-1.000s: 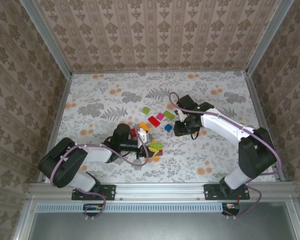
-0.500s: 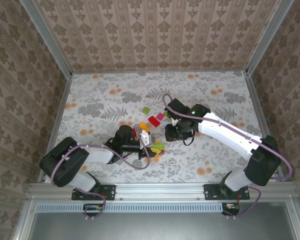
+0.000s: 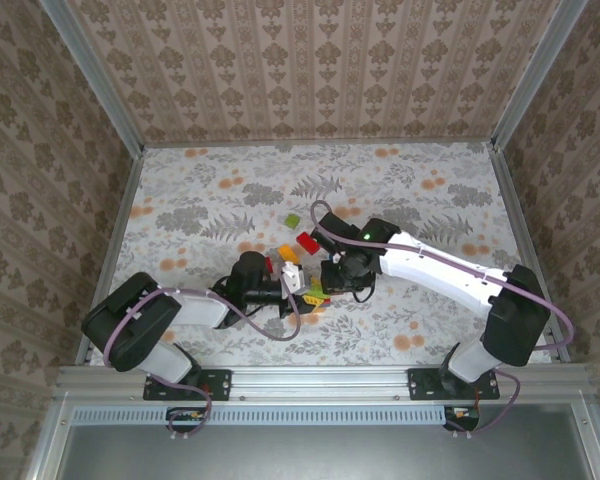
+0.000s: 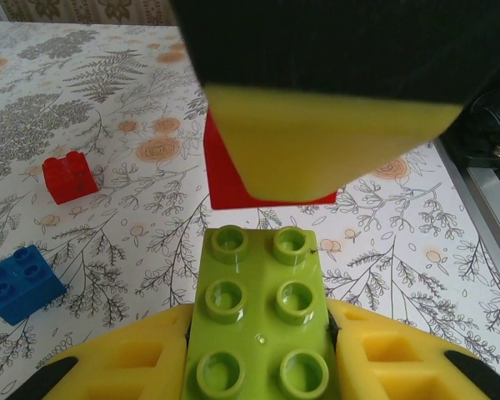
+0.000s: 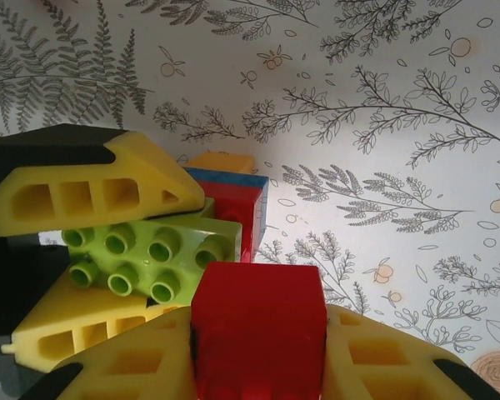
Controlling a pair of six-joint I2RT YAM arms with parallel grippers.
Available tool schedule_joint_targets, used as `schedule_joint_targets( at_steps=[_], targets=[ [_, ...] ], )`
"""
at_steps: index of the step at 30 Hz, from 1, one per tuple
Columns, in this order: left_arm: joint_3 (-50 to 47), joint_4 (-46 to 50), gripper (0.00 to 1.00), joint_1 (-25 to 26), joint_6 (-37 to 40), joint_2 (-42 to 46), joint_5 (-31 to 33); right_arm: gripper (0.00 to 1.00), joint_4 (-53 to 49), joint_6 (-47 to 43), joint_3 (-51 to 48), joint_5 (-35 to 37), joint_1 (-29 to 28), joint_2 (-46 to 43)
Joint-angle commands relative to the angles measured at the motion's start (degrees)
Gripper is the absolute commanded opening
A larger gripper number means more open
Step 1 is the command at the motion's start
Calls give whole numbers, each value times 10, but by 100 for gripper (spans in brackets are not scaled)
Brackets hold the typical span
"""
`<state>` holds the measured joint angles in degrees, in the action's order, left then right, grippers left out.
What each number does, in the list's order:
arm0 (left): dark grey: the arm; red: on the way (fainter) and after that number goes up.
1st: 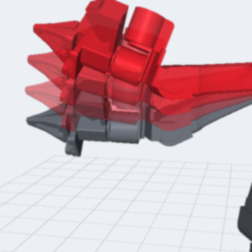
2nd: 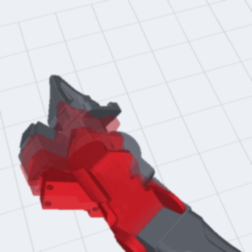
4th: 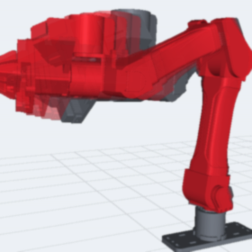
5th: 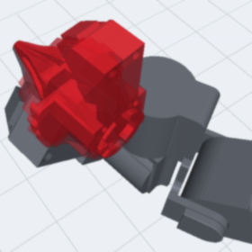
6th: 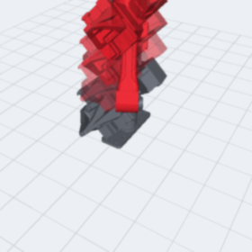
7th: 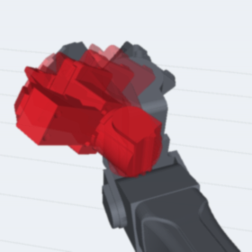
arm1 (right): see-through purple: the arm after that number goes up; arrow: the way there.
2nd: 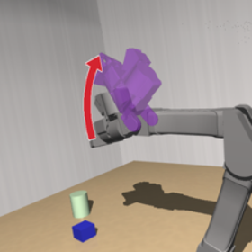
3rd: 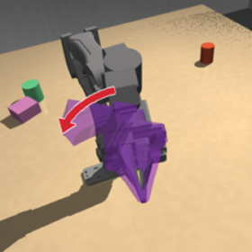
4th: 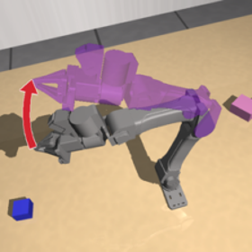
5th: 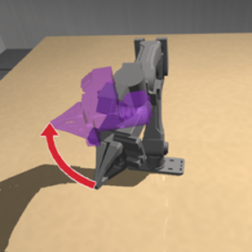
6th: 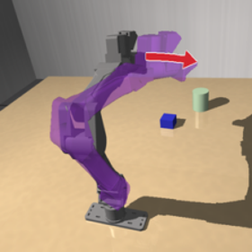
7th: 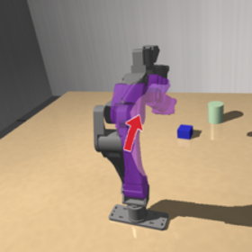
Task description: Assemble a carrot with lego
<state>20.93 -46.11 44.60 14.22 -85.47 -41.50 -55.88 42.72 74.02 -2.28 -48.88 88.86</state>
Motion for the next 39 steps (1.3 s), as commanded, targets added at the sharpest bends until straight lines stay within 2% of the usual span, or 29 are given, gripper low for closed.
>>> schedule_joint_targets(
  at_steps=[1,23,39],
  targets=[
    [-5,31,30,3,24,-17,19,27,-3,18,20,23,-7,10],
    [9,49,30,7,30,-30,26,27,0,30,26,23,-18,41],
    [12,54,29,10,33,-32,30,28,-35,32,29,67,-24,56]
  ],
)
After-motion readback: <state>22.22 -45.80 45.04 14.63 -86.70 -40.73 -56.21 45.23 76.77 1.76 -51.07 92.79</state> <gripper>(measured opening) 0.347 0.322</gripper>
